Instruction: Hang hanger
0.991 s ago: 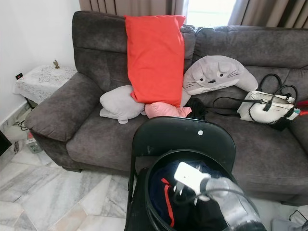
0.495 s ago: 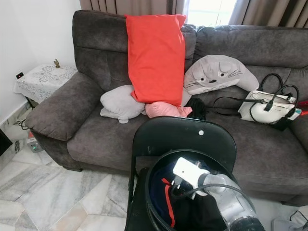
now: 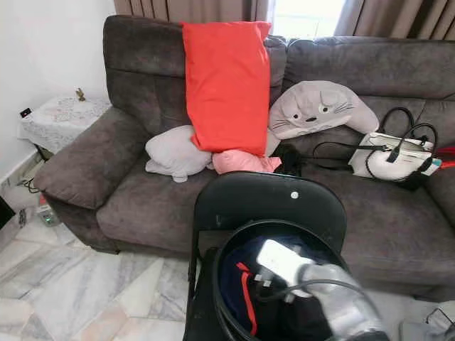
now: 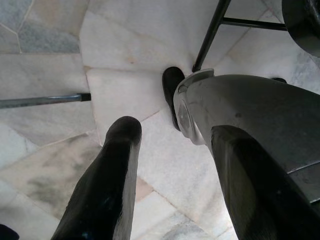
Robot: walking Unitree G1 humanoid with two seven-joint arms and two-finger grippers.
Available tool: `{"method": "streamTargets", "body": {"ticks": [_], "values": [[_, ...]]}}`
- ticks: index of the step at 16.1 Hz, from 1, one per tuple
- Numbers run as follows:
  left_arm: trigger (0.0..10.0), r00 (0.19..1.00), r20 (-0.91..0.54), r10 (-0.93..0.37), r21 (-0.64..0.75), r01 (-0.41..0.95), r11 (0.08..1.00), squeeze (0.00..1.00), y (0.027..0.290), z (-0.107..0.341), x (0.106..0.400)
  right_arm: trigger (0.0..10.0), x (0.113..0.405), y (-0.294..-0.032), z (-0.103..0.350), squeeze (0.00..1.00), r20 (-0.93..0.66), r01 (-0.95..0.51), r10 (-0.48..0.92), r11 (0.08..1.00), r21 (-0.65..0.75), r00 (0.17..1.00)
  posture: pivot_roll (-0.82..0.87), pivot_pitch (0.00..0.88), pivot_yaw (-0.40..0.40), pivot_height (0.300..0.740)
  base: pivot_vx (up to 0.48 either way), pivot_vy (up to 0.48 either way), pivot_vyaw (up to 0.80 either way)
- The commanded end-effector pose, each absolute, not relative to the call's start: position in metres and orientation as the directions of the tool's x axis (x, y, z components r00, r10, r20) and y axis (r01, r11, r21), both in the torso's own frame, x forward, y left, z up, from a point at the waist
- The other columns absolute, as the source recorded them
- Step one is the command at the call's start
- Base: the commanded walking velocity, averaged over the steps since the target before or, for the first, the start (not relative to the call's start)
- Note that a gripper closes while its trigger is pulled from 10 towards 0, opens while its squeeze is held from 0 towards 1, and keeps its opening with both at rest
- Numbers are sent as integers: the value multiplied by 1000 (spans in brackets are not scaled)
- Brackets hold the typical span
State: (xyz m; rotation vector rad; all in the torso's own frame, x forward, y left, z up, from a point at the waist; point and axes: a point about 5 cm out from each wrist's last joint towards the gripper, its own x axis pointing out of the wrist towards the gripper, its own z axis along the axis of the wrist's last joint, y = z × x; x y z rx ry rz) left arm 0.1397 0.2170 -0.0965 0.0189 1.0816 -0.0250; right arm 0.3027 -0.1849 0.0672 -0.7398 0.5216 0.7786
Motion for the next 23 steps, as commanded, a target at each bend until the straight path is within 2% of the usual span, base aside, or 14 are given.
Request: {"method": "streamTargets", "body": {"ticks": [1, 8, 11, 19, 23], "values": [[10000, 455, -890, -6, 10, 32, 999, 0, 218, -98, 136, 10000, 308, -179, 77, 0, -631, -778, 469, 479, -406, 618, -11, 46, 28, 740, 0, 0, 0], [10000, 454, -891, -4, 12, 32, 999, 0, 219, -98, 135, 10000, 310, -174, 73, 0, -633, -781, 470, 472, -409, 615, -6, 52, 29, 740, 0, 0, 0], [10000, 454, -891, -4, 13, 33, 999, 0, 219, -98, 135, 10000, 309, -167, 74, 0, -616, -801, 521, 466, -374, 591, -5, 52, 30, 740, 0, 0, 0], [10000, 453, -891, -2, 15, 34, 999, 0, 220, -98, 135, 10000, 307, -167, 61, 0, -657, -810, 490, 460, -364, 573, 2, 56, 31, 740, 0, 0, 0], [10000, 453, -891, -2, 17, 38, 999, 0, 220, -98, 135, 10000, 312, -167, 60, 0, -616, -761, 465, 513, -398, 635, 5, 58, 34, 740, 0, 0, 0]]}}
